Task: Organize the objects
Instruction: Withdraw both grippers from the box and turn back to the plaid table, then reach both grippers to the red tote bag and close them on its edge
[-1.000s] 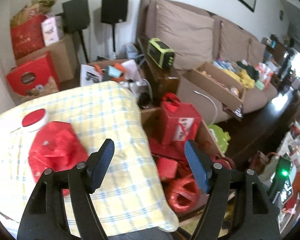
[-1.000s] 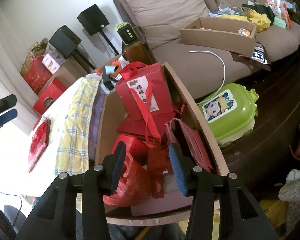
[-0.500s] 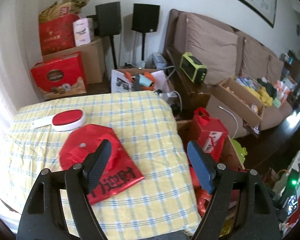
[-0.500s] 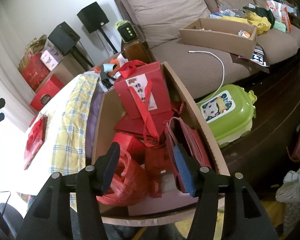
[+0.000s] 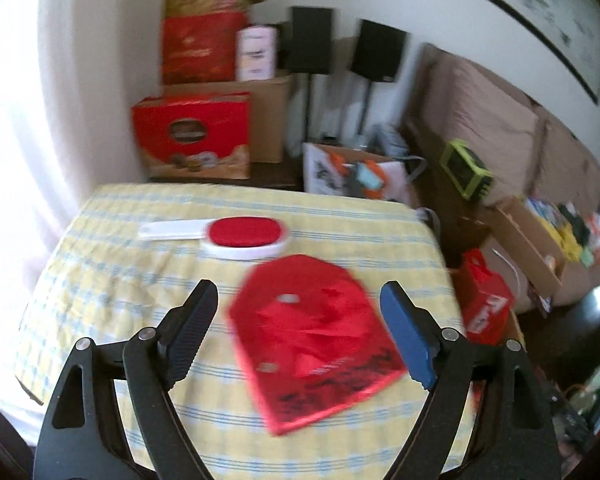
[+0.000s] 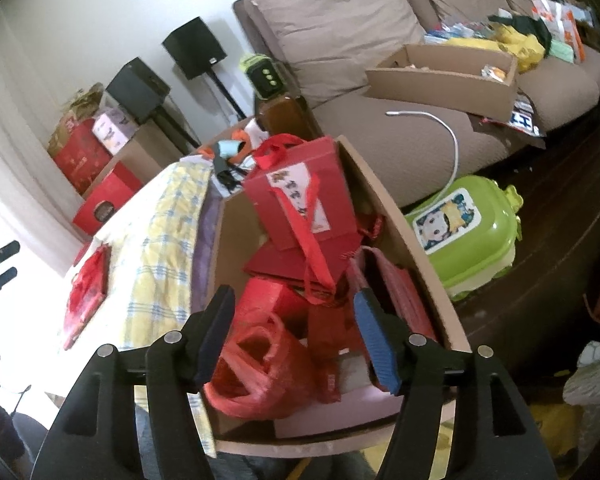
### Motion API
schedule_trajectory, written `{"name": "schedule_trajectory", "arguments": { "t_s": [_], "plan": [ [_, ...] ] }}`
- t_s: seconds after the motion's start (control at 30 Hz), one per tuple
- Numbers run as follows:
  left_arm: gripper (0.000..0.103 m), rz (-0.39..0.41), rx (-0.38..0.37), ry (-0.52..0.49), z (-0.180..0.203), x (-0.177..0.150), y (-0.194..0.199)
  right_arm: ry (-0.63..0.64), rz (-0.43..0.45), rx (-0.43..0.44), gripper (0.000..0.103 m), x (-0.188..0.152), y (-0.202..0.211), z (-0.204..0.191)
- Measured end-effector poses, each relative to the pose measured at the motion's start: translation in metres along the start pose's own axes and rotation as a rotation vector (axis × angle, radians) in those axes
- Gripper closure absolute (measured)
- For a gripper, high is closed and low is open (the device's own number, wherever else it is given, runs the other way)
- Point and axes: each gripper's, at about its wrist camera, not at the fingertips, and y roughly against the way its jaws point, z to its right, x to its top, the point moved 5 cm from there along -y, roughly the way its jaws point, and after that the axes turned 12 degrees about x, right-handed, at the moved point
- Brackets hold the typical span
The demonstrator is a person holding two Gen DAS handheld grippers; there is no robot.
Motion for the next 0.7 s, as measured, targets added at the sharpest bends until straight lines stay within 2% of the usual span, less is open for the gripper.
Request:
{"name": "schedule_trajectory", "arguments": {
  "t_s": [0.1, 0.2, 0.27, 0.4, 0.53, 0.7],
  "plan": [
    [0.021, -0.041, 0.016, 0.072, -0.043, -0.002, -0.018, 0.048, -0.004, 0.022, 0.036, 0.002, -0.002, -0.027],
    [0.021, -0.090, 0.019, 0.117, -0.074, -0.008, -0.036, 0.079, -0.014, 0.102, 0.034, 0.003, -0.009, -0.065],
    [0.021, -0.131, -0.003, 0.115, -0.081, -0.014, -0.045, 0.093, -0.031, 0.166, 0.033, 0.004, -0.017, -0.089],
    [0.021, -0.199, -0.065, 0.038, -0.071, -0.027, -0.060, 0.148, -0.101, 0.267, 0.031, 0.007, -0.050, -0.146],
    [0.024, -0.244, -0.144, -0.019, -0.049, -0.038, -0.066, 0.219, -0.181, 0.287, 0.031, 0.007, -0.092, -0.192],
    [0.037, -0.307, -0.207, -0.074, -0.029, -0.052, -0.077, 0.268, -0.268, 0.309, 0.031, 0.001, -0.141, -0.230]
  ]
}}
